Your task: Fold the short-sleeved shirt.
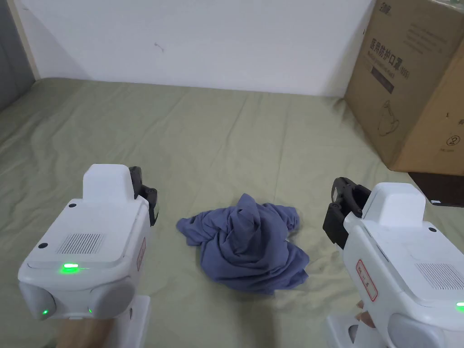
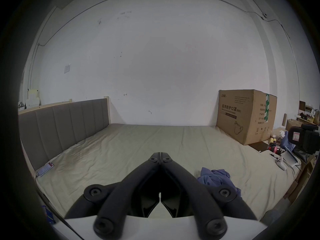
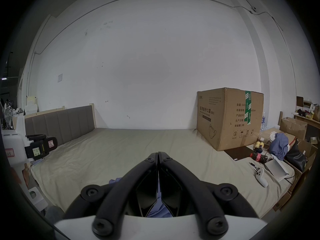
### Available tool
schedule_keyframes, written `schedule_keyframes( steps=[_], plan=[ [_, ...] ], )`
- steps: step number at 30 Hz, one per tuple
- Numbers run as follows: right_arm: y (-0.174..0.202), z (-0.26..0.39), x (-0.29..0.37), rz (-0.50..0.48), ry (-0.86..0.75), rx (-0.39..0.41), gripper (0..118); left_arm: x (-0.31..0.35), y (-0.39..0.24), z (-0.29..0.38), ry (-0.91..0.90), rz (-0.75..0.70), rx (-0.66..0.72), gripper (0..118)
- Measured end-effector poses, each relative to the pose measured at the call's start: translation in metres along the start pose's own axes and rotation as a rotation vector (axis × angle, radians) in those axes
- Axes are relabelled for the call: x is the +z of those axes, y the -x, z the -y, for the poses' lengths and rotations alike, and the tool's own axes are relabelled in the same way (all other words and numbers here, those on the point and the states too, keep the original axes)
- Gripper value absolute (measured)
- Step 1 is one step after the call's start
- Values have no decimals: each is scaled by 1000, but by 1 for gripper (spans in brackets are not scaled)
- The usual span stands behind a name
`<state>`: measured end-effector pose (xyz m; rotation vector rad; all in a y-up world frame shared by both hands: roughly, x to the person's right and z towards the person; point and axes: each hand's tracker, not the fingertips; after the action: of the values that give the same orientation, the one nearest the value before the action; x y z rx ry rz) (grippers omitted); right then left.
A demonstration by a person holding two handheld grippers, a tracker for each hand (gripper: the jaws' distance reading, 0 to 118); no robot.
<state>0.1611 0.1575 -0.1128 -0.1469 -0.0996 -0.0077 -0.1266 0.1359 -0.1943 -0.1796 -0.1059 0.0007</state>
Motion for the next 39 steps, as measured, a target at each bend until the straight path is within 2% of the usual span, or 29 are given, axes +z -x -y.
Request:
schedule_keyframes(
  steps=[13,16,17,20,21,25,27,31,35,37,39],
  plan=[
    [-6,5,-8,10,34,-3,0,-11,-8,4,39,32,-11,0],
    [-10,5,-12,6,41,-4,0,-33,-4,0,135,60,35,43],
    [-11,6,-14,7,45,-4,0,-45,-2,-1,182,70,46,64],
    [-15,9,-20,8,61,-3,0,-97,3,0,397,123,71,112],
    [-16,9,-21,10,65,-6,0,-111,3,3,458,137,61,118],
    [-20,14,-28,18,82,-8,0,-177,-5,22,670,169,73,118],
    [-23,17,-33,16,98,-8,0,-206,-18,36,762,134,10,118],
    [-28,22,-37,32,127,-12,0,-254,-35,66,884,51,7,118],
    [-40,30,-42,60,161,-28,0,-284,-51,90,973,15,-30,101],
    [-46,34,-45,81,178,-28,0,-294,-59,104,1022,-4,-74,98],
    [-52,38,-45,98,192,-29,0,-298,-62,110,1022,5,-74,83]
  ],
)
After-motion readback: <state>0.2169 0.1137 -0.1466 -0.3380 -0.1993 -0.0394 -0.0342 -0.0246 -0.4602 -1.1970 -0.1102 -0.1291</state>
